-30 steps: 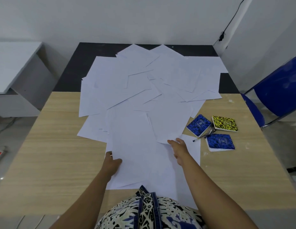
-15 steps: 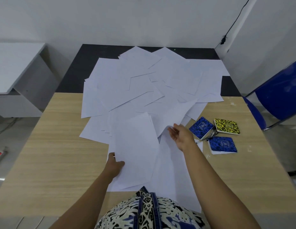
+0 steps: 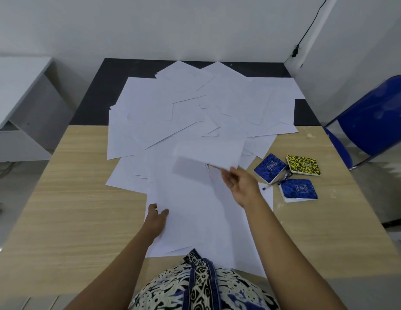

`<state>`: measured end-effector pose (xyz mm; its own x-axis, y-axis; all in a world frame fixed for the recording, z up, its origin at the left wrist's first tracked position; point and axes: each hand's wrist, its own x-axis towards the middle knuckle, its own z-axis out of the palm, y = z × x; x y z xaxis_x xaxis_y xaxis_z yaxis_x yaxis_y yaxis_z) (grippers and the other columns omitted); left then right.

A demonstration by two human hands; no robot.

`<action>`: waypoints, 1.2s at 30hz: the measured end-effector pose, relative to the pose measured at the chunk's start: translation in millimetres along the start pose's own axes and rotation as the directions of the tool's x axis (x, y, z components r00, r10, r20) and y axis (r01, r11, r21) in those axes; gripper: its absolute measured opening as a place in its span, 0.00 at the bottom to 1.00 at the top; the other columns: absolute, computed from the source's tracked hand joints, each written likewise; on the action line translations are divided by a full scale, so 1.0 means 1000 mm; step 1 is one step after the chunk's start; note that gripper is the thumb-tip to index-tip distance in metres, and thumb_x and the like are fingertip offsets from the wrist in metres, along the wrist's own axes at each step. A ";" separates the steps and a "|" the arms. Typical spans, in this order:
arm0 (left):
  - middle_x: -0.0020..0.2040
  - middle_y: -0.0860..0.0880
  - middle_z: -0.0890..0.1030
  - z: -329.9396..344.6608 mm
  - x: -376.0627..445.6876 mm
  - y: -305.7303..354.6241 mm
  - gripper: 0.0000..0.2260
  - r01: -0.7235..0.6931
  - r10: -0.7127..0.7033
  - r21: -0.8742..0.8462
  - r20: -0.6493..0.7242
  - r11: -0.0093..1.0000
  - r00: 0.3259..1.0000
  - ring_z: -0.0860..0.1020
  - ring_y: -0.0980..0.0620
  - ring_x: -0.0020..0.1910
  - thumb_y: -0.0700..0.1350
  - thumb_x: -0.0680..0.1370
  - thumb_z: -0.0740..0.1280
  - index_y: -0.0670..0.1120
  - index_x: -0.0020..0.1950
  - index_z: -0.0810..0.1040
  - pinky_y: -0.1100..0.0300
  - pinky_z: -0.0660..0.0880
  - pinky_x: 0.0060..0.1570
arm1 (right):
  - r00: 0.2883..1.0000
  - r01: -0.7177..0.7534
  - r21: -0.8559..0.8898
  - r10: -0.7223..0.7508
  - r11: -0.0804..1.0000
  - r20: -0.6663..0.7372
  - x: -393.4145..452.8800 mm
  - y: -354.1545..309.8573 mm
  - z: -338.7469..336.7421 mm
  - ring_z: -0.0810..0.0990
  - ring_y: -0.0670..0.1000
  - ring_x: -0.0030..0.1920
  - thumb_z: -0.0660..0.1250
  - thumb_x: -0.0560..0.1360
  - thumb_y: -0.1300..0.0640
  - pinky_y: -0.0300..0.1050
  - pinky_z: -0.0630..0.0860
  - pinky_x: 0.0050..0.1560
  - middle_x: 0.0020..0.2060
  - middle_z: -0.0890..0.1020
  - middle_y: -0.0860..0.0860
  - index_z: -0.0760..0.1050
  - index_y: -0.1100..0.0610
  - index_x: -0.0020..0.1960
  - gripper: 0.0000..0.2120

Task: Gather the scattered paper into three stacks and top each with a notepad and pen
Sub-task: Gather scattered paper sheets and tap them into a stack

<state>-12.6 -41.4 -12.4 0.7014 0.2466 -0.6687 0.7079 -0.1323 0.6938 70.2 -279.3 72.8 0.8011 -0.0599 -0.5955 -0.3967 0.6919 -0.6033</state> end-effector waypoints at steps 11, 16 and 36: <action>0.66 0.41 0.71 0.004 0.004 0.010 0.32 0.056 -0.056 -0.013 -0.003 0.998 0.998 0.72 0.39 0.63 0.59 0.78 0.63 0.41 0.73 0.58 0.47 0.70 0.61 | 0.978 -0.189 -0.898 -0.007 0.397 -0.209 -0.010 0.074 -0.085 0.79 0.54 0.37 0.66 0.73 0.65 0.47 0.77 0.43 0.38 0.81 0.60 0.79 0.70 0.45 0.07; 0.59 0.38 0.75 0.008 0.004 0.002 0.26 -0.016 0.012 0.286 0.013 0.958 1.000 0.75 0.42 0.50 0.38 0.76 0.67 0.41 0.68 0.57 0.48 0.74 0.54 | 0.934 -0.200 -0.967 -0.267 0.155 -0.236 -0.016 0.068 -0.087 0.74 0.57 0.56 0.64 0.76 0.53 0.46 0.72 0.51 0.60 0.74 0.57 0.74 0.58 0.62 0.16; 0.63 0.39 0.73 0.011 -0.008 -0.006 0.27 -0.027 0.035 0.151 -0.053 0.988 0.998 0.73 0.42 0.53 0.37 0.77 0.66 0.41 0.72 0.57 0.52 0.71 0.54 | 0.928 -0.162 -0.986 -0.346 -0.048 -0.136 -0.020 0.074 -0.086 0.66 0.59 0.67 0.64 0.76 0.46 0.54 0.69 0.61 0.69 0.65 0.57 0.59 0.54 0.73 0.30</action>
<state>-21.8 -53.3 -14.2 0.7206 0.2922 -0.6288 0.6932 -0.2825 0.6631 -13.7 -288.8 -4.9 0.8200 -0.3928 -0.4163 -0.5527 -0.7324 -0.3977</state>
